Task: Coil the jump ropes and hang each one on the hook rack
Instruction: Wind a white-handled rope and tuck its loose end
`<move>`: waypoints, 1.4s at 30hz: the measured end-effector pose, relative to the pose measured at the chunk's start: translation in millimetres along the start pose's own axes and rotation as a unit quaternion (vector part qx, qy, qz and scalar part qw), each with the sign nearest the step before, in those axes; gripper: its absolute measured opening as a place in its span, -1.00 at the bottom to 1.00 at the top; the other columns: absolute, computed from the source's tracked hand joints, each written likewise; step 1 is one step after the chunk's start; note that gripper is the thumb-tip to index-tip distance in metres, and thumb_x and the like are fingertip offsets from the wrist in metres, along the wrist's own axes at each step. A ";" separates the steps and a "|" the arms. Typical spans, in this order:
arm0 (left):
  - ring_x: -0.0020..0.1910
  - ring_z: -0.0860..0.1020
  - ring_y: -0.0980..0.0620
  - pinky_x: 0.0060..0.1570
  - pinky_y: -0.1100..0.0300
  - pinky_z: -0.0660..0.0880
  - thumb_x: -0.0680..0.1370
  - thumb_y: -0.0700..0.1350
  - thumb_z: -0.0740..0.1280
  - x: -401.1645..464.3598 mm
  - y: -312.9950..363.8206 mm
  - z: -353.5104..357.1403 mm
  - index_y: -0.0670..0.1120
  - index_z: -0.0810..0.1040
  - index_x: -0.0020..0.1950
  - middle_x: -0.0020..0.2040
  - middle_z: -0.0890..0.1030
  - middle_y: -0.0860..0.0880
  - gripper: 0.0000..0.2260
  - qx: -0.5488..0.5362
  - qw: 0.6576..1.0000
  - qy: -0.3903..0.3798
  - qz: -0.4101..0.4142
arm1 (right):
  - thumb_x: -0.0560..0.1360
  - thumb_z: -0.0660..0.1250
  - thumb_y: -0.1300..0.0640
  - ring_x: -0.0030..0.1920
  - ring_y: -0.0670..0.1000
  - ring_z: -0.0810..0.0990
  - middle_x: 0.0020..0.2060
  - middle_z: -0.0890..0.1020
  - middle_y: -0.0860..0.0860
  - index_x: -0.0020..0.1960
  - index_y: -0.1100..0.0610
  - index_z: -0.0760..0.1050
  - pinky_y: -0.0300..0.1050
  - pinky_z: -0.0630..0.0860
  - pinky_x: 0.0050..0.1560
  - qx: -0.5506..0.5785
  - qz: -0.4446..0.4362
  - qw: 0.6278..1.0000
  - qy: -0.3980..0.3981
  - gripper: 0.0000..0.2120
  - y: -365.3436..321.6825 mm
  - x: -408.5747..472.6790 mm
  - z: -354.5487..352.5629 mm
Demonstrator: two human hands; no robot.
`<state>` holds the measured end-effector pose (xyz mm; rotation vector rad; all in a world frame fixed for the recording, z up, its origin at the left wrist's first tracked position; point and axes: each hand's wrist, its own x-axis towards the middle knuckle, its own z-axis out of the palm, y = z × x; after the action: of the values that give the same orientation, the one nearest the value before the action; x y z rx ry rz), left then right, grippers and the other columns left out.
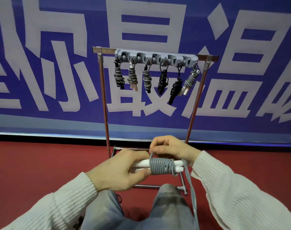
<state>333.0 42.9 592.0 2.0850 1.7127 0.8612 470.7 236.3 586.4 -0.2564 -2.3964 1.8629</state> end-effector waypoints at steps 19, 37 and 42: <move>-0.51 0.38 0.00 -0.50 0.22 0.28 0.67 0.05 0.29 9.5 -25.7 -5.3 -0.14 0.51 -0.25 -0.43 0.52 -0.03 -0.63 -0.215 0.926 0.234 -0.204 | 0.72 0.17 0.02 -0.50 -0.14 0.32 -0.47 0.38 -0.10 0.02 0.03 0.60 -0.28 0.31 -0.45 -0.092 0.013 0.986 0.135 -0.75 15.2 -9.7 60.7; -0.32 0.56 0.10 -0.31 0.15 0.39 0.63 0.12 0.28 21.8 -76.8 17.8 -0.01 0.52 -0.02 -0.30 0.60 0.09 -0.79 -0.048 0.907 0.249 -0.337 | 0.63 0.29 -0.04 -0.44 -0.12 0.39 -0.42 0.55 0.07 -0.11 0.03 0.66 -0.16 0.34 -0.32 -0.307 -0.023 0.942 0.136 -0.75 -1.4 -17.6 30.7; -0.12 0.62 -0.07 -0.21 0.09 0.36 0.63 0.08 0.22 20.3 -67.4 28.8 -0.02 0.57 0.01 -0.17 0.68 -0.02 -0.78 0.066 0.956 0.112 -0.262 | 0.61 0.32 -0.07 -0.42 -0.11 0.41 -0.42 0.51 0.00 -0.11 0.08 0.62 -0.18 0.34 -0.33 -0.345 -0.048 0.930 0.118 -0.74 -15.6 -2.7 33.5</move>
<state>300.7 82.4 535.6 1.5132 2.3463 0.8482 466.2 200.1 593.3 -0.3737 -2.7200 0.8235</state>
